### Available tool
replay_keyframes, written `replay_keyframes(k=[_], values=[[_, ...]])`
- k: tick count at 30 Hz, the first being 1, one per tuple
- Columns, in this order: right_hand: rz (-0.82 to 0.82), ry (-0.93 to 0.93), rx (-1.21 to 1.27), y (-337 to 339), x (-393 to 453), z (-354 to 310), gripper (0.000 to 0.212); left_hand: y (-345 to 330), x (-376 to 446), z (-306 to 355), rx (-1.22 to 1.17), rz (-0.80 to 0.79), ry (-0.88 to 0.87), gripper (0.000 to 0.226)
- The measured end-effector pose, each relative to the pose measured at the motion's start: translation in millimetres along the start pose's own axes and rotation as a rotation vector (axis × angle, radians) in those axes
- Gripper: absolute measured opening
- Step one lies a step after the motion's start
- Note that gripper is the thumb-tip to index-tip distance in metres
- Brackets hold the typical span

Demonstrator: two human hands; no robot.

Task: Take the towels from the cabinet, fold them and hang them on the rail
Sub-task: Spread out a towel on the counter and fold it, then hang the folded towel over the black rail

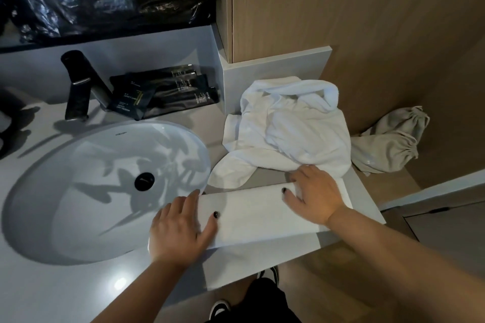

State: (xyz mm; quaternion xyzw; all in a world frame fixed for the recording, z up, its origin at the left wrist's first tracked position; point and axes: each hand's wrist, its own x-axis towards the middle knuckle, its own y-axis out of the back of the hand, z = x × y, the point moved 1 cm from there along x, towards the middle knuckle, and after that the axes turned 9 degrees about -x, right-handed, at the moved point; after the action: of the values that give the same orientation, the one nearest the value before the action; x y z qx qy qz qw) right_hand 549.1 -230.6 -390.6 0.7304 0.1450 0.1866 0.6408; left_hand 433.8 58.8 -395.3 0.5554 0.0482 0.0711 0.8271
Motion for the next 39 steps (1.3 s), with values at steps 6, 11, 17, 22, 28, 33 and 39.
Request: replay_keyframes(k=[6, 11, 17, 22, 28, 33, 39], values=[[-0.12, -0.155, -0.092, 12, 19, -20, 0.055, 1, -6, 1, -0.004, 0.039, 0.011, 0.064], [0.026, -0.063, -0.104, 26, 6, -24, 0.056, 4, -21, 0, -0.006, 0.064, -0.001, 0.064], [0.417, 0.264, -0.179, 85, 4, -50, 0.046, 22, -39, 9, -0.225, -0.028, 0.075, 0.082], [0.647, 0.605, -0.319, 175, 7, -82, 0.042, 85, -26, 74, -0.533, -0.309, -0.247, 0.094], [0.762, 0.89, -0.493, 270, -11, -118, 0.036, 149, -9, 144, -0.834, -0.369, -0.362, 0.039], [0.869, 0.832, -0.604, 328, -35, -118, 0.034, 167, -27, 194, -1.125, -0.414, -0.41, 0.022], [1.174, 0.222, -0.352, 352, -105, -78, 0.026, 187, -46, 240, -1.319, -0.426, -0.365, 0.034]])
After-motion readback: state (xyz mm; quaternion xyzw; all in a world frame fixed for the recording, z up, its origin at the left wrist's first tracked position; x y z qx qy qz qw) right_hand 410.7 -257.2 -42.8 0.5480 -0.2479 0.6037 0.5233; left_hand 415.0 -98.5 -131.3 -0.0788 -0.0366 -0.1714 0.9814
